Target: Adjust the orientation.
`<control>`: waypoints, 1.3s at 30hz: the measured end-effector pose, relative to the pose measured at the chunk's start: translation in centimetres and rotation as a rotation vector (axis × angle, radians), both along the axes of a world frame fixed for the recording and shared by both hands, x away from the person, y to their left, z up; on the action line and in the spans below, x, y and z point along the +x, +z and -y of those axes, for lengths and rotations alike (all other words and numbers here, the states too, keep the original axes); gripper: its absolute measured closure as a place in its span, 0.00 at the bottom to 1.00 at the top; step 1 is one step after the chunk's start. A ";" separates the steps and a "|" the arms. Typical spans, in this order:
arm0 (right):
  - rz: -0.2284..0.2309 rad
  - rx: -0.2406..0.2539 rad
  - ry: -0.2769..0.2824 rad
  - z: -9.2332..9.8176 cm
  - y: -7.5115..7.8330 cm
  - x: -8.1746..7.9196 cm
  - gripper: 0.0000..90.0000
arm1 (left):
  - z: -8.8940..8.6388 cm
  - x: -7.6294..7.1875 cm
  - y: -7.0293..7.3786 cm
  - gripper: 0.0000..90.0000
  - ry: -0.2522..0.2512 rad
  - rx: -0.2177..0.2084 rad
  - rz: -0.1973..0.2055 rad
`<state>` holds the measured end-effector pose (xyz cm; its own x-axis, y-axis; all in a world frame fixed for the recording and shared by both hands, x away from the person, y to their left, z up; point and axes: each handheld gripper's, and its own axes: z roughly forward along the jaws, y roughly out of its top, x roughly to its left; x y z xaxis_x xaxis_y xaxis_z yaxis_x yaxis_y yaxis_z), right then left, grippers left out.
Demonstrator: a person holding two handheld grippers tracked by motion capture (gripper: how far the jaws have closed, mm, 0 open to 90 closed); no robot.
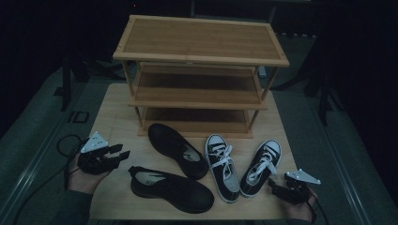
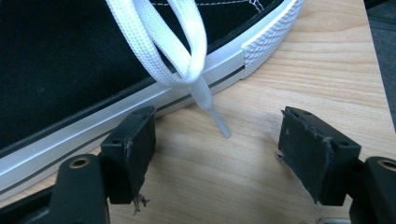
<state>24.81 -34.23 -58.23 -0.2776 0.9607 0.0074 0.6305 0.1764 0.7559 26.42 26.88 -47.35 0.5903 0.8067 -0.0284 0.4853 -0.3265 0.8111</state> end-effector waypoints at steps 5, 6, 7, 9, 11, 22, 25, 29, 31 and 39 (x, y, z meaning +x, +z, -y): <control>0.000 0.000 -0.001 0.0 0.0 0.0 0.30 | 0.6 -0.2 0.5 0.66 -0.025 0.003 -0.001; 0.000 0.000 -0.001 0.0 0.0 0.0 0.30 | 0.6 -0.1 0.5 0.66 -0.034 0.005 -0.001; 0.000 0.000 -0.001 0.0 0.0 0.0 0.30 | 0.7 -0.1 0.6 0.66 -0.041 0.002 -0.003; 0.000 0.000 -0.001 0.0 0.0 0.0 0.30 | 0.9 -0.1 0.7 0.67 -0.055 -0.002 -0.006; 0.000 0.000 -0.001 0.0 0.0 0.0 0.30 | 1.1 -0.2 0.9 0.67 -0.067 -0.006 -0.005; 0.000 0.000 -0.001 0.0 0.0 0.0 0.30 | 2.8 -0.5 1.4 0.70 -0.118 0.020 -0.017; 0.000 -0.001 0.000 0.0 0.0 0.0 0.30 | 2.9 -0.4 1.3 0.69 -0.128 0.014 -0.023; 0.000 0.000 -0.001 0.0 0.0 0.0 0.30 | 3.1 -0.5 1.2 0.69 -0.142 0.008 -0.027; 0.000 0.000 -0.001 0.0 0.0 0.0 0.30 | 3.2 -0.6 1.1 0.68 -0.152 0.009 -0.028; 0.000 0.000 -0.001 0.0 0.0 0.0 0.30 | 3.5 -0.8 0.7 0.68 -0.181 -0.005 -0.049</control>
